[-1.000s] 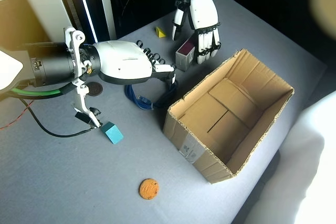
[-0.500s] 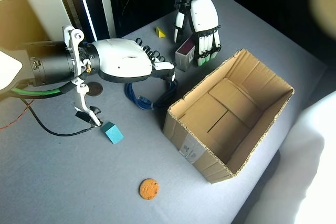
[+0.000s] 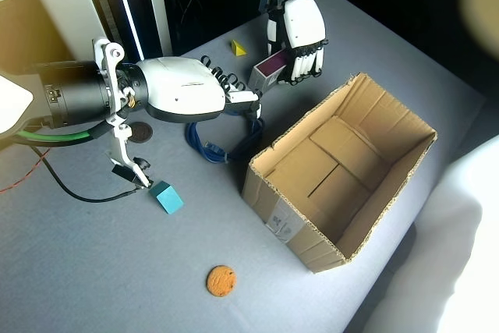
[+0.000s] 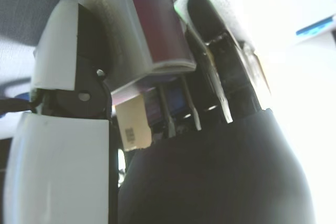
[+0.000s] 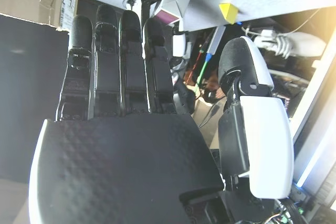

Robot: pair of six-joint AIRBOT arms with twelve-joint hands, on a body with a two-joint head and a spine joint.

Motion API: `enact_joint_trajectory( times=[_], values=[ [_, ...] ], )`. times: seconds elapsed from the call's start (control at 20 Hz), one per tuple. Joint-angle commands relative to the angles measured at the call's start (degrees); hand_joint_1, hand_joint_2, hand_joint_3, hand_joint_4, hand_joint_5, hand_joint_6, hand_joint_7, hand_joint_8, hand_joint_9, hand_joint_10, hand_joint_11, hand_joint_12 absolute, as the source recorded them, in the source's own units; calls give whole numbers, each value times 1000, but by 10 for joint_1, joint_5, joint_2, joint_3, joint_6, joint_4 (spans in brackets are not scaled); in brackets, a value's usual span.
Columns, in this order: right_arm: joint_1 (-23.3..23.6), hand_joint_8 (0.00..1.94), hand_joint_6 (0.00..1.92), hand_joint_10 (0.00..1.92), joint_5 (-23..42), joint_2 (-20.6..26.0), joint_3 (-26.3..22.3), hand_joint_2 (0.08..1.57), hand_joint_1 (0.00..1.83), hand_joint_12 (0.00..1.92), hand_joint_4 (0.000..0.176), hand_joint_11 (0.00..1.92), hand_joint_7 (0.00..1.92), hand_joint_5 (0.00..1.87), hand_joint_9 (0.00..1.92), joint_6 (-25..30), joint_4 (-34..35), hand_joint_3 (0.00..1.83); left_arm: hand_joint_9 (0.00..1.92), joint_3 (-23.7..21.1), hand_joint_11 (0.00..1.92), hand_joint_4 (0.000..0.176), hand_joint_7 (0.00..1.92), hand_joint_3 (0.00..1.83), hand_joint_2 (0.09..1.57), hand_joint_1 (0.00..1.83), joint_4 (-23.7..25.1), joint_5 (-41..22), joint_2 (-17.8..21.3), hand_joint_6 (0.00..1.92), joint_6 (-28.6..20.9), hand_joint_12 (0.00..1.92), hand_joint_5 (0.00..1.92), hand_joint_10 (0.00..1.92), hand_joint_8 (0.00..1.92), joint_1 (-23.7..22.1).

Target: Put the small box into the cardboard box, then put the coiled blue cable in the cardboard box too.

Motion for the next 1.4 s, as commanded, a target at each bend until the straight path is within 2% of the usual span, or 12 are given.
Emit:
enact_joint_trajectory(
  times=[0.0, 0.1, 0.25, 0.55, 0.7, 0.9, 1.1, 1.35],
  values=[
    [0, 2, 0, 7, 48, 7, -2, 1231, 316, 1031, 0, 17, 428, 408, 434, -5, 32, 0, 708, 1, 527, 0, 837, 0, 1209, 1347, 30, -38, 14, 1143, 5, 1638, 756, 1583, 1274, -9],
    [-2, 2, 2, 6, 48, 7, -2, 1220, 347, 994, 0, 43, 446, 422, 453, -13, 32, 0, 676, -1, 479, 0, 813, 1, 1222, 1342, 28, -39, 28, 1187, 17, 1637, 730, 1592, 1336, -17],
    [-5, 5, 5, 8, 44, 7, -2, 1220, 355, 995, 0, 55, 456, 433, 464, -22, 32, 0, 674, -2, 490, 0, 820, 2, 1222, 1341, 36, -39, 61, 1184, 24, 1629, 729, 1601, 1324, -22],
    [-7, 2, 0, 5, 43, 7, -2, 1217, 410, 946, 0, 88, 476, 445, 486, -26, 30, 0, 674, -3, 499, 0, 815, 0, 1224, 1340, 42, -38, 124, 1200, 26, 1629, 727, 1587, 1341, -5],
    [-8, 2, 1, 4, 43, 7, -2, 1203, 457, 896, 0, 145, 506, 472, 518, -26, 30, 0, 648, 11, 470, 0, 790, 1, 1235, 1336, 57, -26, 137, 1230, 17, 1638, 718, 1617, 1372, -4],
    [-8, 0, 0, 0, 43, 7, -2, 1221, 416, 890, 0, 115, 469, 434, 485, -26, 30, 4, 642, 48, 476, 0, 772, 2, 1245, 1332, 108, -7, 139, 1258, -22, 1644, 686, 1641, 1395, -8],
    [-8, 9, 3, 12, 43, 7, -2, 1209, 410, 892, 0, 152, 504, 441, 524, -27, 29, 0, 668, 80, 509, 0, 780, 1, 1235, 1336, 144, -2, 145, 1236, -49, 1602, 707, 1597, 1384, -12],
    [-9, 0, 2, 0, 43, 7, -4, 1211, 404, 885, 0, 134, 474, 425, 482, -28, 29, 0, 668, 103, 497, 0, 789, 0, 1229, 1338, 183, -2, 158, 1198, -70, 1613, 731, 1588, 1379, -21]
  ],
)
